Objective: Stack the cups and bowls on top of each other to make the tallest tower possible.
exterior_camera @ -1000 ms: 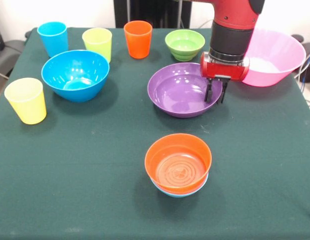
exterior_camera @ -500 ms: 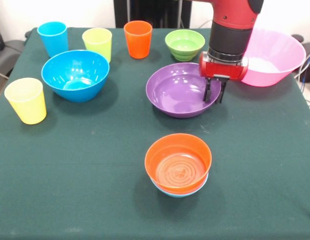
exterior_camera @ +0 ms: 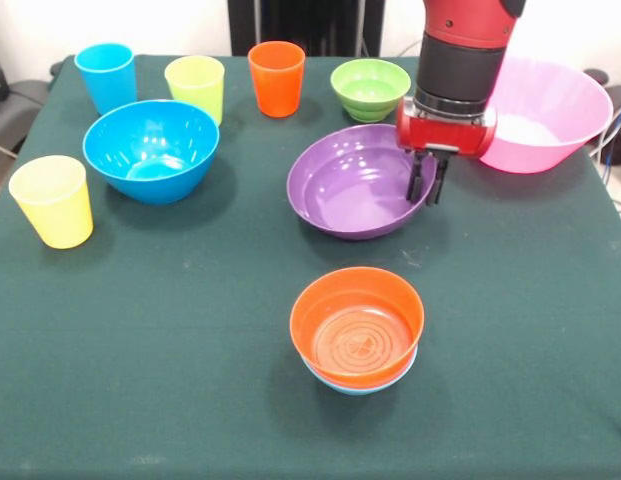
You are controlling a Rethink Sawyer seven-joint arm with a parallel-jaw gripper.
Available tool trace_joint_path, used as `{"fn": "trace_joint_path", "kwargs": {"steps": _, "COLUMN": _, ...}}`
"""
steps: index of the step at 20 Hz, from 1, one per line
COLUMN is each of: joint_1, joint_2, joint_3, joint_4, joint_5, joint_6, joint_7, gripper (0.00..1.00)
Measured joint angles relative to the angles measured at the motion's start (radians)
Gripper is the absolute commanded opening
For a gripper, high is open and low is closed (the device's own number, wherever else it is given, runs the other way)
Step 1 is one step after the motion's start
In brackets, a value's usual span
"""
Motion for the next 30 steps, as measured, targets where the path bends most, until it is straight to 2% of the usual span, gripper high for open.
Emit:
{"fn": "trace_joint_path", "kwargs": {"steps": 11, "joint_1": 0.0, "joint_2": -0.032, "joint_3": -0.009, "joint_4": 0.0, "joint_5": 0.0, "joint_6": 0.003, "joint_7": 0.0, "gripper": 0.0}}
{"fn": "trace_joint_path", "kwargs": {"steps": 21, "joint_1": 0.009, "joint_2": -0.069, "joint_3": -0.009, "joint_4": 0.004, "joint_5": 0.004, "joint_6": 0.05, "joint_7": 0.0, "gripper": 0.0}}
{"fn": "trace_joint_path", "kwargs": {"steps": 30, "joint_1": 0.043, "joint_2": -0.139, "joint_3": -0.033, "joint_4": 0.012, "joint_5": 0.013, "joint_6": 0.157, "joint_7": 0.0, "gripper": 0.0}}
